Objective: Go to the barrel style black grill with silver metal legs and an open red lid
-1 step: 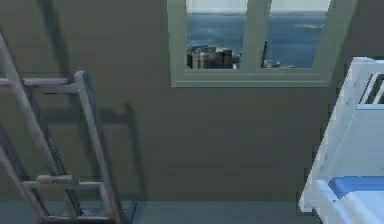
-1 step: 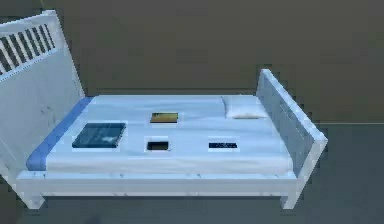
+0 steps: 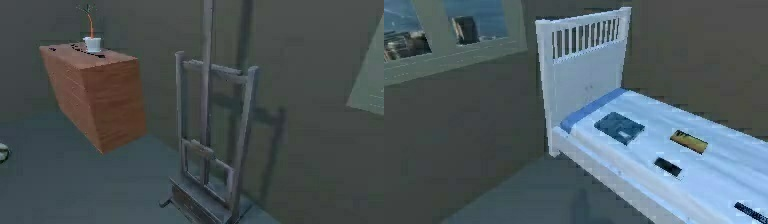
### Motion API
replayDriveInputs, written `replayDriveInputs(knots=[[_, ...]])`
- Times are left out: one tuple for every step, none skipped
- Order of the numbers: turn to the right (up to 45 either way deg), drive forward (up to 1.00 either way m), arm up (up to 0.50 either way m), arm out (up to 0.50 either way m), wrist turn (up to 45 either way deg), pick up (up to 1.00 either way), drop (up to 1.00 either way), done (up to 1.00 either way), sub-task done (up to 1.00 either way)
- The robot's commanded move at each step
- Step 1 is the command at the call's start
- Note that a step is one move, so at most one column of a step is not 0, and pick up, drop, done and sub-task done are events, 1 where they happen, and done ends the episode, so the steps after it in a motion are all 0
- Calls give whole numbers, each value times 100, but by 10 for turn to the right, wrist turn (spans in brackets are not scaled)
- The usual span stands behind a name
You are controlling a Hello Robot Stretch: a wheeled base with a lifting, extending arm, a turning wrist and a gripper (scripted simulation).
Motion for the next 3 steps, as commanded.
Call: replayDriveInputs(knots=[[-450,0,0,0,0,0,0,0,0],[-450,0,0,0,0,0,0,0,0],[-300,0,0,0,0,0,0,0,0]])
